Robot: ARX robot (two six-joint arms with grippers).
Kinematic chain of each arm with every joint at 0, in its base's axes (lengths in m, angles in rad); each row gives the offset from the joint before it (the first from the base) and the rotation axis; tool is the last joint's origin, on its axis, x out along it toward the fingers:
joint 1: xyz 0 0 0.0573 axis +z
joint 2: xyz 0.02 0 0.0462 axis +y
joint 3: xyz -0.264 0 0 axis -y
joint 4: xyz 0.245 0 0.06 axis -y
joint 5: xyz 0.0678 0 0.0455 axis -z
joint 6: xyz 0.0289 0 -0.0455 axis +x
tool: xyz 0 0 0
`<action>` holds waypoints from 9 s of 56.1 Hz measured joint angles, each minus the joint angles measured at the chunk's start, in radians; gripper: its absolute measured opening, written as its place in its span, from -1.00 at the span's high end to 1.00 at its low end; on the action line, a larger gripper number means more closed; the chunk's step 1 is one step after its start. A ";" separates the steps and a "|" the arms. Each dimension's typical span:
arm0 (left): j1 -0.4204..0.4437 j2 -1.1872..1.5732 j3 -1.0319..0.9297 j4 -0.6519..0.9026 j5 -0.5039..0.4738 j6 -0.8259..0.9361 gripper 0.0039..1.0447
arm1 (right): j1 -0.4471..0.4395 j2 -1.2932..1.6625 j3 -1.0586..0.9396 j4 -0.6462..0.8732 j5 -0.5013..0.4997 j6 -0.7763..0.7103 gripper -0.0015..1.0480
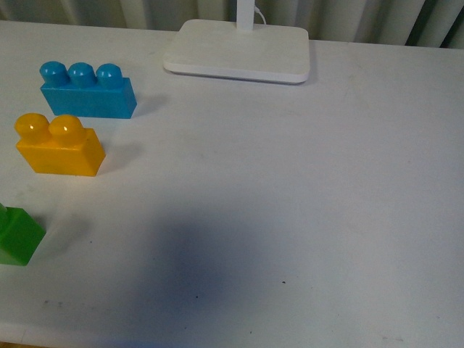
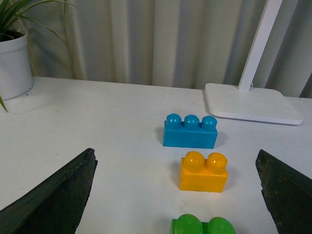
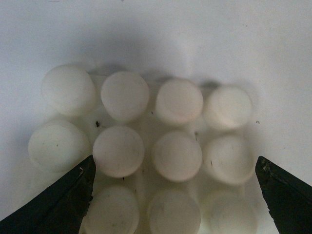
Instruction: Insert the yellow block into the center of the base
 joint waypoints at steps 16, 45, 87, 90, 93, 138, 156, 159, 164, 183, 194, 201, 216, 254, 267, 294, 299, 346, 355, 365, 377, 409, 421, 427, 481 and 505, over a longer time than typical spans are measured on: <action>0.000 0.000 0.000 0.000 0.000 0.000 -0.88 | 0.021 -0.030 -0.049 -0.016 -0.031 0.009 -0.83; 0.000 0.000 0.000 0.000 0.000 0.000 -0.88 | 0.296 -0.300 -0.306 -0.109 -0.116 0.291 -0.83; 0.000 0.000 0.000 0.000 0.000 0.000 -0.88 | 1.074 -0.229 -0.276 -0.011 0.271 0.877 -0.83; 0.000 0.000 0.000 0.000 0.000 0.000 -0.88 | 1.097 -0.209 -0.255 -0.011 0.291 0.900 -0.83; 0.000 0.000 0.000 0.000 0.000 0.000 -0.88 | 1.112 -0.195 -0.240 -0.011 0.302 0.915 -0.83; 0.000 0.000 0.000 0.000 0.000 0.000 -0.88 | 1.271 -0.090 -0.115 0.005 0.241 0.931 -0.83; 0.000 0.000 0.000 0.000 0.000 0.000 -0.88 | 1.256 -0.121 -0.141 0.031 0.198 0.918 -0.83; 0.000 0.000 0.000 0.000 0.000 0.000 -0.88 | 1.247 -0.141 -0.155 0.028 0.187 0.913 -0.83; 0.000 0.000 0.000 0.000 0.000 0.000 -0.88 | 1.228 -0.190 -0.179 0.023 0.173 0.898 -0.83; 0.000 0.000 0.000 0.000 0.000 0.000 -0.88 | 1.099 -0.483 -0.289 0.006 0.154 0.759 -0.83; 0.000 0.000 0.000 0.000 0.000 0.000 -0.88 | 1.023 -0.702 -0.381 -0.004 0.129 0.676 -0.83; 0.000 0.000 0.000 0.000 0.000 0.000 -0.88 | 0.961 -0.866 -0.450 -0.029 0.107 0.638 -0.83; 0.000 0.000 0.000 0.000 0.000 0.000 -0.88 | 0.776 -1.261 -0.575 -0.077 0.019 0.644 -0.83; 0.000 0.000 0.000 0.000 0.000 0.000 -0.88 | 0.642 -1.523 -0.840 0.117 0.190 0.452 0.95; 0.000 0.000 0.000 0.000 0.000 0.000 -0.88 | 0.642 -1.604 -0.890 0.089 0.190 0.449 0.98; 0.000 0.000 0.000 0.000 0.000 0.000 -0.88 | 0.641 -1.833 -0.946 -0.081 0.188 0.449 0.98; 0.000 0.000 0.000 0.000 0.000 0.000 -0.88 | 0.641 -1.833 -0.946 -0.081 0.188 0.449 0.98; 0.113 0.744 0.468 -0.093 0.435 0.446 -0.88 | 0.641 -1.833 -0.946 -0.081 0.188 0.447 -0.83; 0.082 1.005 0.705 -0.378 0.473 0.874 -0.88 | 0.641 -1.833 -0.946 -0.081 0.188 0.447 -0.83; 0.034 1.230 0.910 -0.599 0.337 1.233 -0.88 | 0.641 -1.833 -0.946 -0.081 0.188 0.447 -0.83; -0.061 1.465 1.087 -0.657 0.087 1.494 -0.88 | 0.641 -1.833 -0.946 -0.081 0.188 0.447 -0.83; -0.217 1.706 1.160 -0.637 -0.008 1.569 -0.88 | 0.641 -1.833 -0.946 -0.081 0.188 0.447 -0.83; -0.219 1.738 1.172 -0.644 -0.016 1.569 -0.88 | 0.641 -1.833 -0.946 -0.081 0.188 0.447 -0.83; -0.224 1.751 1.172 -0.650 -0.016 1.569 -0.73 | 0.641 -1.833 -0.946 -0.081 0.188 0.447 -0.83; -0.455 1.716 1.332 -0.713 0.154 1.369 0.42 | 0.641 -1.833 -0.946 -0.081 0.188 0.447 -0.83; -0.555 1.901 1.499 -0.726 0.108 1.329 0.42 | 0.641 -1.833 -0.946 -0.081 0.188 0.447 -0.83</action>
